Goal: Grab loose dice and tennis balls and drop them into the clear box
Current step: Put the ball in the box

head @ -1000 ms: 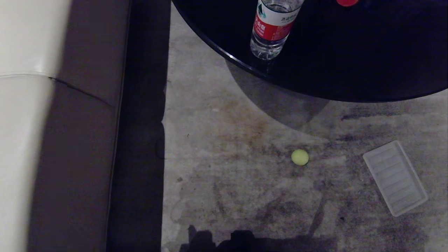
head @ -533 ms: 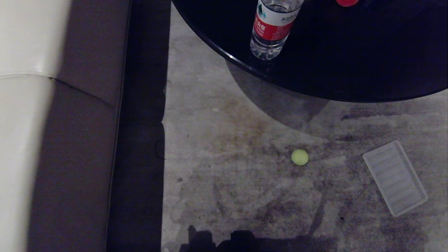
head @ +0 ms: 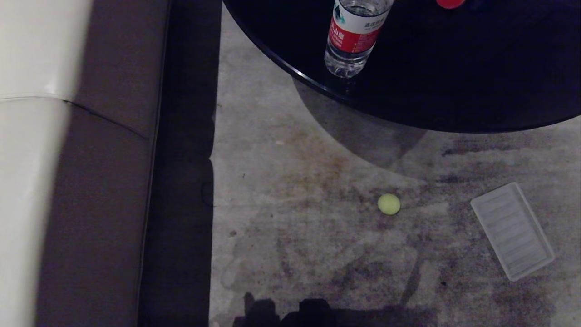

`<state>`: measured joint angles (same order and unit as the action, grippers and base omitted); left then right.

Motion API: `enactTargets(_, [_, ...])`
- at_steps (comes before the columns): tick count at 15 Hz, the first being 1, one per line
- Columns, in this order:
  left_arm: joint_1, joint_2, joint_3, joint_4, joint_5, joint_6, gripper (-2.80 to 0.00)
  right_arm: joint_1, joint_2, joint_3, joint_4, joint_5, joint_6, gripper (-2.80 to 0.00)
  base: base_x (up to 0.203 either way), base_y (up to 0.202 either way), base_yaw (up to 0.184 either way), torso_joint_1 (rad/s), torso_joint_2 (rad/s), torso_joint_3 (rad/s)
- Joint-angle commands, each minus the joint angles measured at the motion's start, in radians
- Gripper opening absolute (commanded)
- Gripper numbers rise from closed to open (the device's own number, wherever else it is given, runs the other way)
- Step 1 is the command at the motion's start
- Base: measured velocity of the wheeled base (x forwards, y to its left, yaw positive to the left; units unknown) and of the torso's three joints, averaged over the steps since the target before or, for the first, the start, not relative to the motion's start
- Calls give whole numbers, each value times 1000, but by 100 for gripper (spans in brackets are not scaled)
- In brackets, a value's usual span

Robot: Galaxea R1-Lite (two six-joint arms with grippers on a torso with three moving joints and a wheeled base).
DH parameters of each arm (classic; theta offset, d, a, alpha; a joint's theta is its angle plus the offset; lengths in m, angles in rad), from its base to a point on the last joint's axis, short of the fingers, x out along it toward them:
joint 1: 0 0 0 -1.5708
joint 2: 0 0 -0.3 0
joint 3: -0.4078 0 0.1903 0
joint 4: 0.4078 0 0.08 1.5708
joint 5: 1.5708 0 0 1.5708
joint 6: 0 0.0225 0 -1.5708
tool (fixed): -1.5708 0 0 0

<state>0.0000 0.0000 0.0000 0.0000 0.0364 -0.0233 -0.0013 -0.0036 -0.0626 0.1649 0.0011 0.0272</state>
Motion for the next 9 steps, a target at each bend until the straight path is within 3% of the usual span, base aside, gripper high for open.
enactTargets(1, [0, 2, 2, 0, 0, 0, -280, 0, 4, 0, 2, 0, 0, -280, 0, 0, 0, 0, 0, 0])
enactTargets(9, [0, 2, 2, 0, 2, -9, -280, 0, 4, 0, 1, 0, 0, -280, 0, 0, 0, 5, 2, 174])
